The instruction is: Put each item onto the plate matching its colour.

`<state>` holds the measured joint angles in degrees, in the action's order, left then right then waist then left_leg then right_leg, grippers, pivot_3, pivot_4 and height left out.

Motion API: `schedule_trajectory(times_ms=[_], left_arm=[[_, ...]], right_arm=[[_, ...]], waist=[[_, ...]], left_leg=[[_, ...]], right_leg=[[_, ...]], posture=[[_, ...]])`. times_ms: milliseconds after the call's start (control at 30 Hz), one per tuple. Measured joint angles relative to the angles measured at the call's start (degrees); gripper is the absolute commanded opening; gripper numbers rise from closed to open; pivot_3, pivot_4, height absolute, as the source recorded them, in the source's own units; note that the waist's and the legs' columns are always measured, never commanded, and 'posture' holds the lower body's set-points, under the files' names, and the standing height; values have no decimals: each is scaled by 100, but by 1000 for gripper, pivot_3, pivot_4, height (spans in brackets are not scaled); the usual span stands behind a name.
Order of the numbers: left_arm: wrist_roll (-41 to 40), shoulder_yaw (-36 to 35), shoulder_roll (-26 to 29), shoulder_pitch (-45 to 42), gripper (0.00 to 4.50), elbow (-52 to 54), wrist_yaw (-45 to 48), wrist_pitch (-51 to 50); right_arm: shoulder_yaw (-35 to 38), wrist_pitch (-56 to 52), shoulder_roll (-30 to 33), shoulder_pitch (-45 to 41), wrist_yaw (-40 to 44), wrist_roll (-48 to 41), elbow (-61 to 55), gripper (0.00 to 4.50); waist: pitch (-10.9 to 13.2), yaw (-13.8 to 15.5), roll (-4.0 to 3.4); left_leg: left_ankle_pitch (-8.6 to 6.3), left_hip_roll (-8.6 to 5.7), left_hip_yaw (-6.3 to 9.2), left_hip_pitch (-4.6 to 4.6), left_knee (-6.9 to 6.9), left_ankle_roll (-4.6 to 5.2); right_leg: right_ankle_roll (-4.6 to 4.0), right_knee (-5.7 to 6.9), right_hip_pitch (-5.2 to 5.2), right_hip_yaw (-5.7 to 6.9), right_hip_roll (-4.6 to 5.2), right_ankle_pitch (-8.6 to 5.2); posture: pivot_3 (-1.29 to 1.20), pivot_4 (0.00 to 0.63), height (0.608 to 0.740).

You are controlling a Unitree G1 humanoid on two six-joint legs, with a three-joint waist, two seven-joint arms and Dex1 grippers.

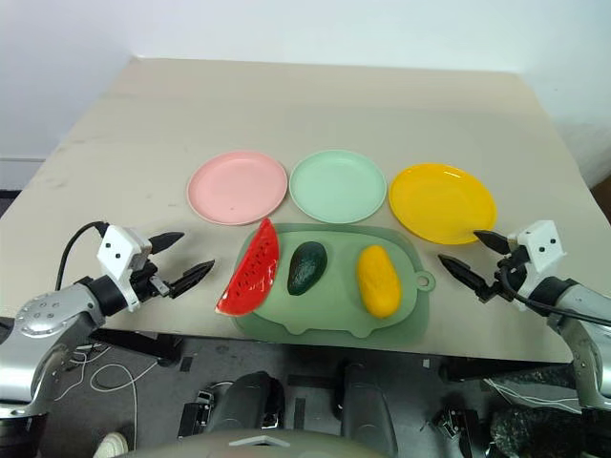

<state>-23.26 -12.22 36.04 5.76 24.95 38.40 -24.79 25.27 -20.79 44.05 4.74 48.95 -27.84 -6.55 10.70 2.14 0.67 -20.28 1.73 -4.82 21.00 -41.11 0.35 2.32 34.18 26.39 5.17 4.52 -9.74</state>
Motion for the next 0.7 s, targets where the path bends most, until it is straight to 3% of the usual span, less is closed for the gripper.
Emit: schedule_trajectory(times_ms=[367, 700], left_arm=[[1, -39, -74, 227, 4482, 215, -221, -9], [7, -110, 5, 55, 4482, -88, -95, 49]], right_arm=[[-209, -82, 18, -335, -7, 55, 11, 4500], [-130, -570, 19, -4, -261, -68, -680, 4500]], waist=[[0, 3, 0], [0, 2, 0]], left_leg=[[0, 0, 0, 1, 0, 0], [0, 0, 0, 2, 0, 0]], right_leg=[[-1, 0, 0, -1, 0, 0], [-1, -1, 1, 0, 0, -1]], posture=[[0, 150, 740], [0, 150, 740]])
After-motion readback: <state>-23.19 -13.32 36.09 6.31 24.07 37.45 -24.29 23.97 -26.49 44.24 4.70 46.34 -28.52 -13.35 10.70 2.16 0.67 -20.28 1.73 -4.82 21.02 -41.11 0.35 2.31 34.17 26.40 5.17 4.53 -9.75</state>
